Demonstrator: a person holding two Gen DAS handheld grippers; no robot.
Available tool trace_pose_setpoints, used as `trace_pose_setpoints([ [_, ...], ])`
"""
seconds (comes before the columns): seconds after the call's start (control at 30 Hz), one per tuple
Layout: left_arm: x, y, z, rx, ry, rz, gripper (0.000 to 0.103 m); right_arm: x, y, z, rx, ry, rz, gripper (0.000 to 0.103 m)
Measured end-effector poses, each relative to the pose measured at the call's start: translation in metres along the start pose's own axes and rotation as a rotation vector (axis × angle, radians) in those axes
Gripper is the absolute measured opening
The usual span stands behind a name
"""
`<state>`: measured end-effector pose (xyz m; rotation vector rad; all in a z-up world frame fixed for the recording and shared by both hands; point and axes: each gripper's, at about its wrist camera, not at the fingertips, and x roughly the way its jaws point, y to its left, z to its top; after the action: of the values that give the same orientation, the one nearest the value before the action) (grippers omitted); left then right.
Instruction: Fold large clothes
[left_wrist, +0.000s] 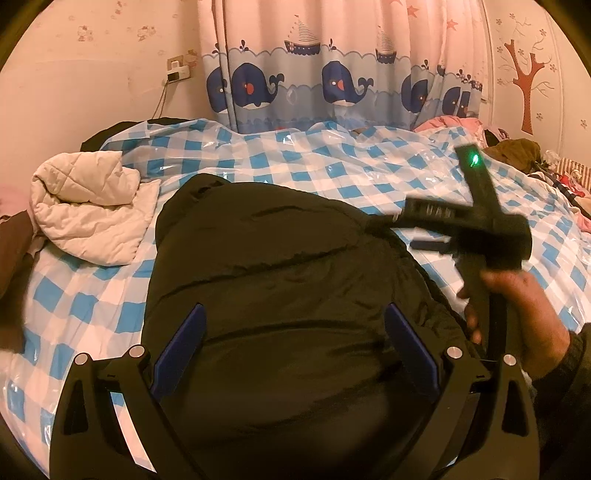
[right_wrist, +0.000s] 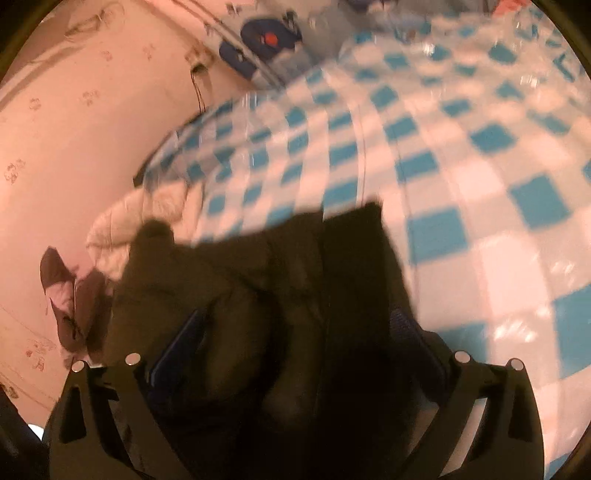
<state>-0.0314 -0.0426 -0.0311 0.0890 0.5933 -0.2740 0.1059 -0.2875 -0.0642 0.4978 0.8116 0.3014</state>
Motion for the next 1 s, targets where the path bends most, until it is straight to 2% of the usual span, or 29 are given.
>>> trace_pose_setpoints([
  [0.1,0.000,-0.001,0.000,0.000,-0.001,-0.004,0.093,0.005,-0.010,0.018,0.032,-0.006,-0.023,0.097],
  [0.17,0.000,-0.002,0.000,0.002,-0.001,-0.003,0.093,0.020,-0.017,0.024,0.049,0.035,-0.042,0.097],
  [0.3,0.001,-0.002,-0.001,-0.001,0.005,-0.005,0.093,0.058,-0.027,0.008,0.085,0.149,-0.028,0.097],
  [0.37,0.002,-0.002,-0.002,0.001,0.009,-0.006,0.093,0.066,-0.026,-0.004,0.085,0.149,-0.034,0.097],
  [0.5,0.007,-0.002,-0.003,0.003,0.031,-0.007,0.093,0.069,-0.027,0.001,0.072,0.186,-0.029,0.097],
  [0.57,0.008,-0.001,-0.004,-0.001,0.035,-0.006,0.093,0.049,-0.024,0.004,0.069,0.136,-0.045,0.097],
  [0.63,0.007,0.002,-0.004,-0.010,0.038,-0.011,0.093,0.016,-0.011,0.002,0.027,0.051,-0.040,0.097],
  [0.7,0.008,0.007,-0.005,-0.031,0.045,-0.026,0.093,-0.024,0.005,-0.014,-0.041,-0.042,-0.050,0.097],
  [0.73,0.009,0.010,-0.005,-0.044,0.053,-0.034,0.093,-0.034,0.010,-0.025,-0.069,-0.062,-0.060,0.097],
  [0.77,0.010,0.013,-0.005,-0.062,0.061,-0.046,0.093,-0.034,0.014,-0.040,-0.102,-0.035,-0.088,0.097],
  [0.83,0.013,0.018,-0.006,-0.087,0.073,-0.063,0.093,0.001,0.013,-0.066,-0.170,0.136,-0.156,0.097],
  [0.87,0.014,0.019,-0.006,-0.090,0.075,-0.063,0.093,0.015,0.005,-0.074,-0.157,0.190,-0.119,0.097],
  [0.93,0.013,0.023,-0.008,-0.106,0.070,-0.082,0.093,0.012,0.002,-0.065,-0.113,0.226,-0.132,0.097],
  [1.0,0.007,0.032,-0.010,-0.117,0.052,-0.095,0.093,-0.016,0.014,-0.059,-0.123,0.162,-0.138,0.097],
])
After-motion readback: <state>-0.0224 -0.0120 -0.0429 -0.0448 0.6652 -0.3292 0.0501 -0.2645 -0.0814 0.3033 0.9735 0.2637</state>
